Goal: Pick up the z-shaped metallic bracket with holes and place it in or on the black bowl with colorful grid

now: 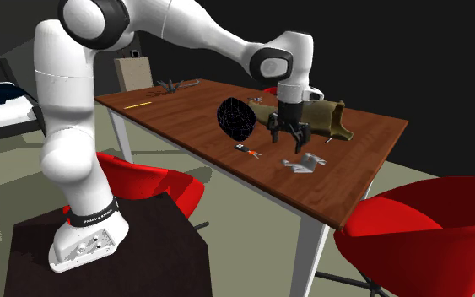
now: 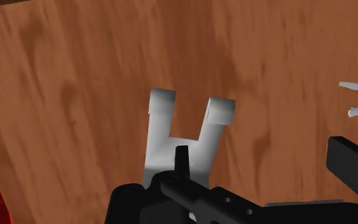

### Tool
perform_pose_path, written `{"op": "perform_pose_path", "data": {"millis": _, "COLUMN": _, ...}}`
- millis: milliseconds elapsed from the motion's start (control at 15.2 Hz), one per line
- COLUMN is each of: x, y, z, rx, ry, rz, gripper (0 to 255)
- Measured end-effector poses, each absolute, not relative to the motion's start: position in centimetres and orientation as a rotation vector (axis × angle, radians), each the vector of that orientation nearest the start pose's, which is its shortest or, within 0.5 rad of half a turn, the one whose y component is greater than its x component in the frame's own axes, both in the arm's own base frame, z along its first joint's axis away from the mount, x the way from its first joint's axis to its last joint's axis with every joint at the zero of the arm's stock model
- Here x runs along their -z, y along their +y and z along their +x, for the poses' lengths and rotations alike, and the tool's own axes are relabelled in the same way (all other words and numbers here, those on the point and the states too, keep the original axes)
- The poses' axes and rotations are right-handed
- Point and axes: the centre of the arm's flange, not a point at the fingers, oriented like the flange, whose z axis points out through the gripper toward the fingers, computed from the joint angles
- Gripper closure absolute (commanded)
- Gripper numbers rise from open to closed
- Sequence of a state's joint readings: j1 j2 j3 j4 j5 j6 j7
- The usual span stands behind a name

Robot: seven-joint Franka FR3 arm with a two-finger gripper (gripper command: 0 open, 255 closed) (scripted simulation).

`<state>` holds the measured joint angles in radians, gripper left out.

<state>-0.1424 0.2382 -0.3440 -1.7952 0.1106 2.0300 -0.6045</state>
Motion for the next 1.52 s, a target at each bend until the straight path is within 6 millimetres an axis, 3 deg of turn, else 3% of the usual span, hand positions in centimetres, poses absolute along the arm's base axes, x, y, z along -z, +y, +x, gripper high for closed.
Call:
{"op": "perform_pose_path", "data": {"millis": 264, "x": -40.1, "y": -31.1, "z": 58.3, "rx": 0.017, "ry": -0.112, "rz": -3.128, "gripper": 0}}
{"op": "perform_pose_path", "data": {"millis": 396, "x": -38.8, "y": -31.9, "z": 59.0, "rx": 0.014, "ry": -0.111, "rz": -3.127, "gripper": 0}}
{"op": "perform_pose_path", "data": {"millis": 792, "x": -35.3, "y": -32.2, "z": 59.3, "rx": 0.013, "ry": -0.111, "rz": -3.127, "gripper": 0}}
{"op": "perform_pose_path", "data": {"millis": 1254, "x": -35.0, "y": -32.1, "z": 59.3, "rx": 0.014, "ry": -0.111, "rz": -3.127, "gripper": 0}}
{"op": "perform_pose_path", "data": {"millis": 1320, "x": -35.0, "y": -32.1, "z": 59.3, "rx": 0.014, "ry": -0.111, "rz": -3.127, "gripper": 255}}
{"op": "perform_pose_path", "data": {"millis": 1518, "x": -35.0, "y": -32.1, "z": 59.3, "rx": 0.014, "ry": -0.111, "rz": -3.128, "gripper": 255}}
